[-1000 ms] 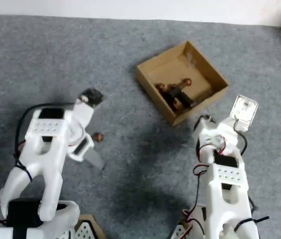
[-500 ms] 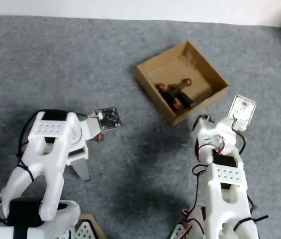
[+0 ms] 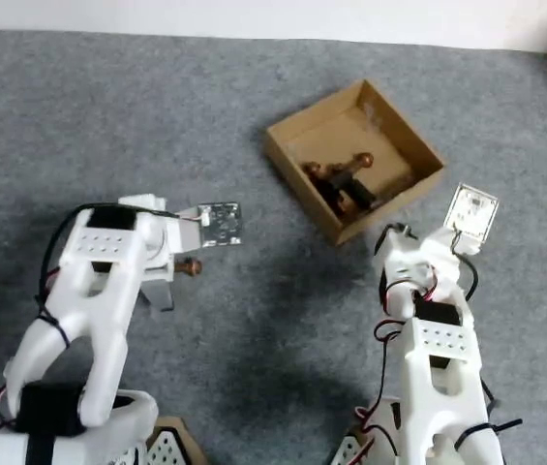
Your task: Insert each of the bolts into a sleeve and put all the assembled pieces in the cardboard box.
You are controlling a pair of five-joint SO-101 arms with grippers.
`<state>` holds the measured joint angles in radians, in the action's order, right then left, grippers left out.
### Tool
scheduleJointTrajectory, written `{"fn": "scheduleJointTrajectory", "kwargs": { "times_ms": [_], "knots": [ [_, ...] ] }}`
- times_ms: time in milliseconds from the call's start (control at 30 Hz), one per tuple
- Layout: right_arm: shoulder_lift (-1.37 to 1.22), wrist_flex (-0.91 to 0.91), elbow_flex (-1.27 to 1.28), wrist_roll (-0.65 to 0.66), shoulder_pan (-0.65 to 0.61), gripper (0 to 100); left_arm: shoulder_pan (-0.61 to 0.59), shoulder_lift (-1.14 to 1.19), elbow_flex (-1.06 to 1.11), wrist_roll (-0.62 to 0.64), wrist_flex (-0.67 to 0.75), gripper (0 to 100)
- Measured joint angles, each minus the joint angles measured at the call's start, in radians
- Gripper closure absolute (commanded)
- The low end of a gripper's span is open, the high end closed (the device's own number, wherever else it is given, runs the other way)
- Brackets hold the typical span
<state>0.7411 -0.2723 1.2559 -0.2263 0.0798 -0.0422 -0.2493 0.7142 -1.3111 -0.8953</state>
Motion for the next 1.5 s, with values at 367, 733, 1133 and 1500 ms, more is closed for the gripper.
{"fn": "scheduleJointTrajectory", "kwargs": {
  "times_ms": [367,733,1133,1500],
  "knots": [
    [0.0,0.0,0.0,0.0,0.0,99.4,0.043,0.256,-0.161,0.0,0.011,60],
    [0.0,0.0,0.0,0.0,0.0,99.4,0.043,0.499,-0.322,-0.002,0.011,60],
    [0.0,0.0,0.0,0.0,0.0,99.4,0.049,0.517,-0.325,0.051,-0.064,95],
    [0.0,0.0,0.0,0.0,0.0,99.4,0.075,0.41,-0.299,0.313,-0.15,99]
  ]
}}
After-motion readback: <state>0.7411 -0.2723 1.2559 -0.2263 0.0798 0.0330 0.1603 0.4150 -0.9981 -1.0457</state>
